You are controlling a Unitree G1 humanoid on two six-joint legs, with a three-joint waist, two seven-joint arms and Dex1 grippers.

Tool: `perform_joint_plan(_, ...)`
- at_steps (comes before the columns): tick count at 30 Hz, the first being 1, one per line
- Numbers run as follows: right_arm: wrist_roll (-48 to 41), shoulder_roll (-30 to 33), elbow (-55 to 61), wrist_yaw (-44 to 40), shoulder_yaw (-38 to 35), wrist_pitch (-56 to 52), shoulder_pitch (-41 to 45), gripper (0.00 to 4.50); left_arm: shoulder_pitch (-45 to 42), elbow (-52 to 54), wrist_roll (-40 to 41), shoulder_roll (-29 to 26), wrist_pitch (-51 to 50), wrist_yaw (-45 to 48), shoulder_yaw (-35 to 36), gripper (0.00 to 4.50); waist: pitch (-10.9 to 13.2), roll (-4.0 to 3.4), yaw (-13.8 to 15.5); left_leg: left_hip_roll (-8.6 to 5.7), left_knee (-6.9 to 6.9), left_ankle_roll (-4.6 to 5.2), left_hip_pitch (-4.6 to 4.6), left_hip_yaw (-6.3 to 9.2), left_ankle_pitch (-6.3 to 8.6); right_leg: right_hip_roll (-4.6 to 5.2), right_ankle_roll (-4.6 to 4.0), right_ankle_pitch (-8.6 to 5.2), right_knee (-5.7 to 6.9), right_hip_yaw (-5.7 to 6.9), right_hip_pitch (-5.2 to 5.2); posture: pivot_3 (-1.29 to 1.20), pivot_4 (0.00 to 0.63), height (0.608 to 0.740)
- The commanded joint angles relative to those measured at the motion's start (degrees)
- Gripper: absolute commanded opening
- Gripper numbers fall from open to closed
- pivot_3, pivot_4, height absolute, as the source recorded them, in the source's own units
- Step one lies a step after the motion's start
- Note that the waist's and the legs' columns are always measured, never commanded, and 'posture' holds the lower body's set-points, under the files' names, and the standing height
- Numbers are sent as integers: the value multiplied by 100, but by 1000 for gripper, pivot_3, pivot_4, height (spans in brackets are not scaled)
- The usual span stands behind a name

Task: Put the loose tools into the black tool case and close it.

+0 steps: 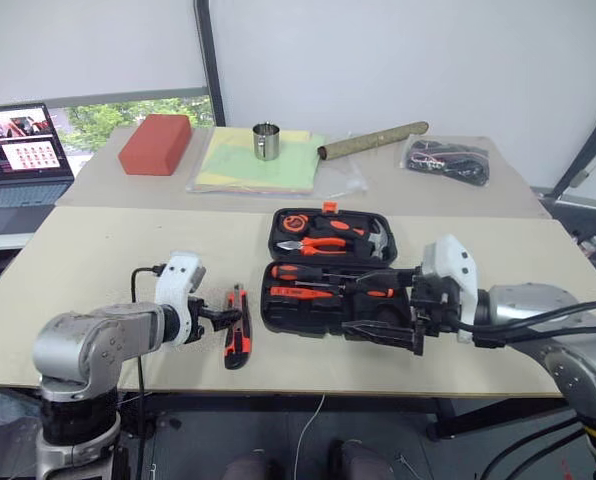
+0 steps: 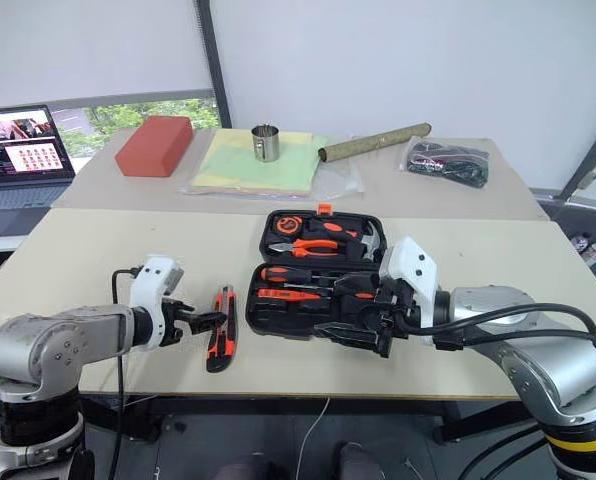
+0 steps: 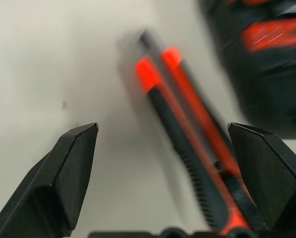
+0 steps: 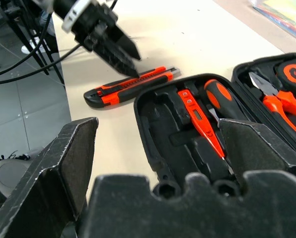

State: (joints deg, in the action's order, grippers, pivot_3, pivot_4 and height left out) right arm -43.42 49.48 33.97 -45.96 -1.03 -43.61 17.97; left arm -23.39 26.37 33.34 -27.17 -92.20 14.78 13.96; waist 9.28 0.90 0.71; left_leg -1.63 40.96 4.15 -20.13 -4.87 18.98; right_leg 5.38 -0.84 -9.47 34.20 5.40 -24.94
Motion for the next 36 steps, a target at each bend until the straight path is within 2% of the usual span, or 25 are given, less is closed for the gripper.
perform_joint_plan(1, 42, -90, 303, 115, -165, 134, -66, 4500, -121, -181, 508, 121, -30, -423, -199, 4472, 0, 0, 19, 2, -3, -5, 4, 2, -3, 3, -11, -7, 8, 1, 1, 0, 150, 740)
perform_joint_plan(4, 48, -129, 443, 238, -232, 88, -211, 4500, -387, -411, 751, 194, -30, -680, -386, 4472, 0, 0, 66, 2, 0, -14, 11, 6, -7, 16, -31, -22, 48, 3, -2, 0, 150, 740)
perform_joint_plan(10, -55, -134, 673, 447, -478, 31, -527, 4500, -712, -934, 1278, -130, -30, -1037, -609, 4472, 0, 0, 72, 1, 3, -18, 19, 4, -10, 22, -17, -40, 75, -8, -8, 0, 150, 740)
perform_joint_plan(16, -89, -153, 814, 624, -538, 3, -618, 4500, -867, -1517, 1642, -360, -30, -1165, -1326, 4472, 0, 0, 88, 1, 0, -23, 30, 4, -13, 25, -20, -44, 80, -11, -4, 0, 150, 740)
perform_joint_plan(19, -91, -131, 835, 667, -559, -3, -592, 4500, -951, -1758, 1731, -417, -30, -1149, -1537, 3820, -1, -2, 127, 1, 0, -23, 40, 3, -13, 28, -7, -52, 80, -12, 6, 0, 150, 740)
perform_joint_plan(25, -151, -50, 835, 645, -621, -31, -512, 4500, -955, -2033, 1652, -590, -30, -1212, -1512, 1700, -2, -2, 151, 1, -7, -23, 45, 3, -12, 30, -9, -54, 78, -15, 7, 0, 150, 740)
perform_joint_plan(28, -180, -14, 827, 611, -654, -26, -518, 4500, -1005, -2167, 1493, -673, -30, -1197, -1377, 1425, -2, -2, 143, 1, -12, -23, 49, 3, -12, 29, -13, -57, 78, -16, 7, 0, 150, 740)
perform_joint_plan(30, -184, 8, 813, 580, -656, -22, -537, 4500, -1208, -2356, 1206, -975, 100, -937, -1403, 1391, -2, -2, 140, 3, -13, -23, 52, 3, -12, 28, -12, -59, 79, -16, 7, 0, 150, 740)
perform_joint_plan(32, -239, 51, 786, 523, -673, -74, -565, 4500, -1475, -2614, 881, -1529, 675, -317, -1821, 1386, -1, 1, 113, 11, -13, -28, 52, 2, -15, 21, -8, -62, 78, -16, 7, 0, 150, 740)
perform_joint_plan(33, -274, 83, 768, 488, -688, -102, -581, 4500, -1619, -2733, 710, -1832, 1073, 144, -2139, 1375, 2, 7, 75, 15, -13, -32, 51, 1, -17, 14, -9, -63, 78, -17, 4, 0, 150, 740)
perform_joint_plan(36, -546, 203, 767, 364, -749, -268, -648, 4500, -2081, -3031, -42, -2717, 3030, 2444, -3142, 1361, 6, 10, -1, 27, -23, -48, 38, -11, -26, 1, -22, -71, 83, -24, -19, 0, 150, 740)
